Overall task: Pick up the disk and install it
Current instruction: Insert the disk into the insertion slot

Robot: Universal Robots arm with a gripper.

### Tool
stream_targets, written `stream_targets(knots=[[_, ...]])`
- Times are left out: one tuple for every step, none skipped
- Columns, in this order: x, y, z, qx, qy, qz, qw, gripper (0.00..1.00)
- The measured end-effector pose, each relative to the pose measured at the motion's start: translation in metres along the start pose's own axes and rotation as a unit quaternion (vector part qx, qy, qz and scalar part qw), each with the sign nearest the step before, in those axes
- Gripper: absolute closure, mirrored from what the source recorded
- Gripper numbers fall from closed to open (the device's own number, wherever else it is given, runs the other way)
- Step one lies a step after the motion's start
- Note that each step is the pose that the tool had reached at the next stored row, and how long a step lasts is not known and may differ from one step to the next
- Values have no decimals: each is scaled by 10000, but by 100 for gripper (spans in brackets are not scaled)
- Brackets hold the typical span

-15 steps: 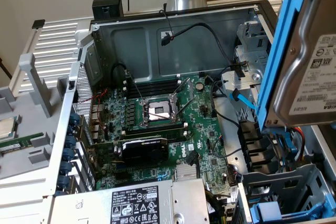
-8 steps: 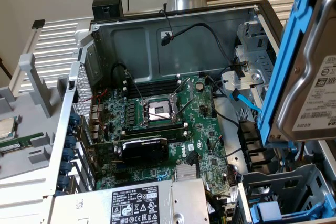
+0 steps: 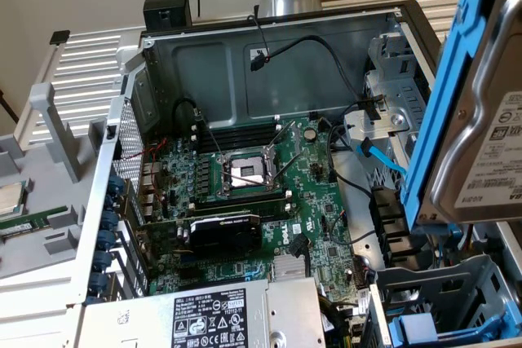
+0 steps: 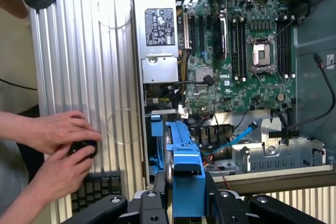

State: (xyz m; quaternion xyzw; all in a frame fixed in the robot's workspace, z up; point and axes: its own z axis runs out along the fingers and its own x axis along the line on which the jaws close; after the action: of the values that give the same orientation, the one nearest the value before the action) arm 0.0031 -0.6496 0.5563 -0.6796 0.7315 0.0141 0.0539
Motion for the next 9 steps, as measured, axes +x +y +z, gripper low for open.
stream_targets(knots=[[0,-4,6,1,16,-1,10000,64],[0,-5,12,4,48,-2,10000,64],[-4,-7,16,7,95,-4,10000,64],[-6,-9,20,9,127,-6,9999,64],[-6,-9,25,11,148,-7,9999,64],[-5,-10,31,11,153,-7,9999,64],[-5,-12,37,11,154,-7,9999,64],[-3,-14,46,11,154,-8,9999,64],[-2,-15,61,11,155,-8,9999,64]])
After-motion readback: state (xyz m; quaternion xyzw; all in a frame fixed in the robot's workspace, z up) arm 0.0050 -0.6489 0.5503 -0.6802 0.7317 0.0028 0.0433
